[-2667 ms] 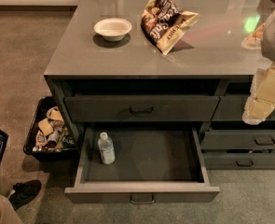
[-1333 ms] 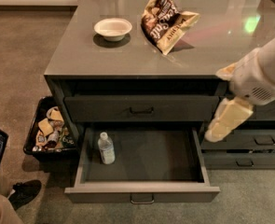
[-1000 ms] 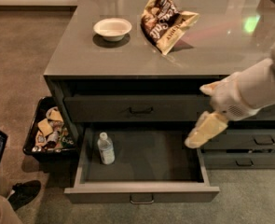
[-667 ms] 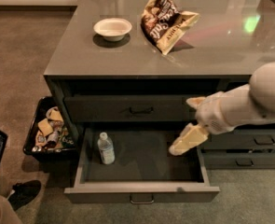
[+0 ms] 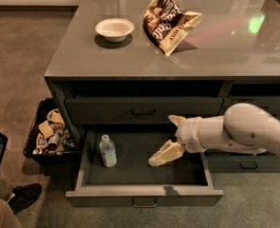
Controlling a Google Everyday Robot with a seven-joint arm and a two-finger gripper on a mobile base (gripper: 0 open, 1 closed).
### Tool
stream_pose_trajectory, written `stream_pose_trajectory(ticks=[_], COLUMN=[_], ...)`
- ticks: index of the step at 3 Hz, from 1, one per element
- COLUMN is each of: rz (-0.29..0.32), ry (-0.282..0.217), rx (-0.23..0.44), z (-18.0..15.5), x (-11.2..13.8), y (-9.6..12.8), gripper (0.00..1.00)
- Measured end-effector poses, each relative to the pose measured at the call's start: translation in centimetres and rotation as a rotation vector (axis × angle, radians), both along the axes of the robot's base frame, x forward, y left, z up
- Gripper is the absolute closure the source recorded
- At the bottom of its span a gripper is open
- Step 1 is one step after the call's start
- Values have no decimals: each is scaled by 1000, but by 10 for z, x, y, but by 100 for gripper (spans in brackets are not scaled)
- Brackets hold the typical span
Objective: Pick blue plastic bottle from middle drawer and place on counter
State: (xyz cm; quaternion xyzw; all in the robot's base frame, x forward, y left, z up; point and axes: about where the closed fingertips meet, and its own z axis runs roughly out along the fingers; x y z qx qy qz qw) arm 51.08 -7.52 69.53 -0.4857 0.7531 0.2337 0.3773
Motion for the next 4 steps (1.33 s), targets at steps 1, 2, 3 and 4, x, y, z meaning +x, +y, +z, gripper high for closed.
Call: stream_pose_trajectory(ticks=[1,2,3,4], rz=[14,8,21,42], ry=[-10,-11,-18,-3], rx=[71,84,111,164], z=[-34,-34,-60,-111], x=[13,13,20,33], y=[33,33,46,66], gripper=[0,0,0,0])
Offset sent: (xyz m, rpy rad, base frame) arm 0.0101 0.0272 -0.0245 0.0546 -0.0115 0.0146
